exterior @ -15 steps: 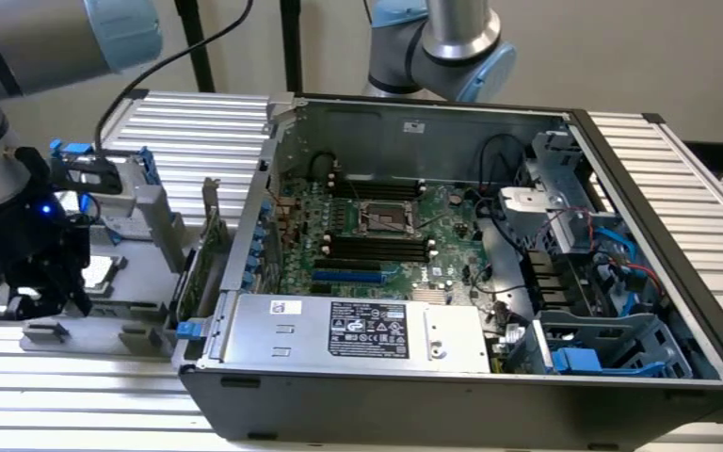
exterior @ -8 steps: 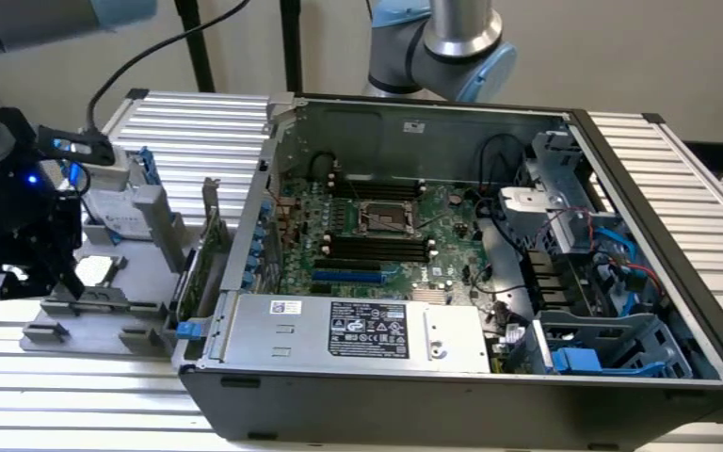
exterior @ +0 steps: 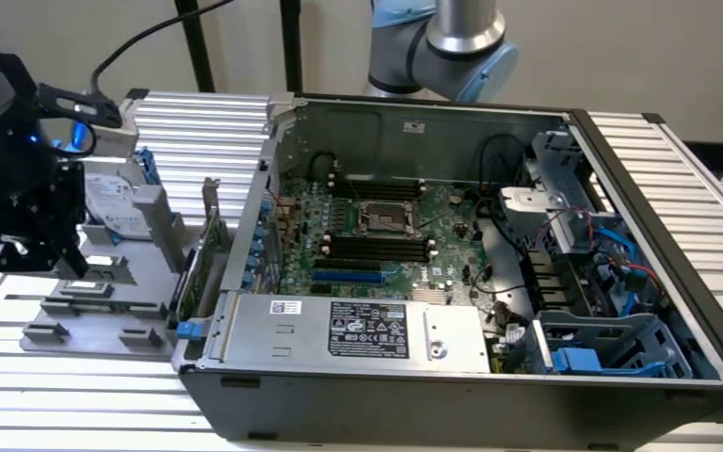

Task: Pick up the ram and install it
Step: 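Pick up the ram and move it above insertion slot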

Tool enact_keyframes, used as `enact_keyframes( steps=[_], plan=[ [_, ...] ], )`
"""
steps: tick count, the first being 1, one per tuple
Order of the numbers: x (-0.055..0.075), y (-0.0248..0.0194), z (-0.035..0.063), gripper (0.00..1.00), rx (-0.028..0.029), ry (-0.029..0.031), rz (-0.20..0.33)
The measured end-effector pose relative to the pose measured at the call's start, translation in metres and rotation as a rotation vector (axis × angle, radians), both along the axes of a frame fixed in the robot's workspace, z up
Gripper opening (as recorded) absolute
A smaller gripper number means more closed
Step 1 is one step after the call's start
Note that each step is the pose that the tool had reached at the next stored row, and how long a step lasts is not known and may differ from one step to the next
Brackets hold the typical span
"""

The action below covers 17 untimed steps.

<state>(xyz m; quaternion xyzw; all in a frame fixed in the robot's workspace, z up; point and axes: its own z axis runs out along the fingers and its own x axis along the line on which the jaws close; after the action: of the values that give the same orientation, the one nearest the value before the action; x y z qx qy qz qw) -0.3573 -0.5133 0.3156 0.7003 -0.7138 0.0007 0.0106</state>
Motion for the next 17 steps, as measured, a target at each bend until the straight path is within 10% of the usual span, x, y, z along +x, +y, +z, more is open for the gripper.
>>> enact_keyframes(
  steps=[17],
  plan=[
    [0.057,0.0017,0.0777,0.14,0.0,0.0001,0.001]
  ],
)
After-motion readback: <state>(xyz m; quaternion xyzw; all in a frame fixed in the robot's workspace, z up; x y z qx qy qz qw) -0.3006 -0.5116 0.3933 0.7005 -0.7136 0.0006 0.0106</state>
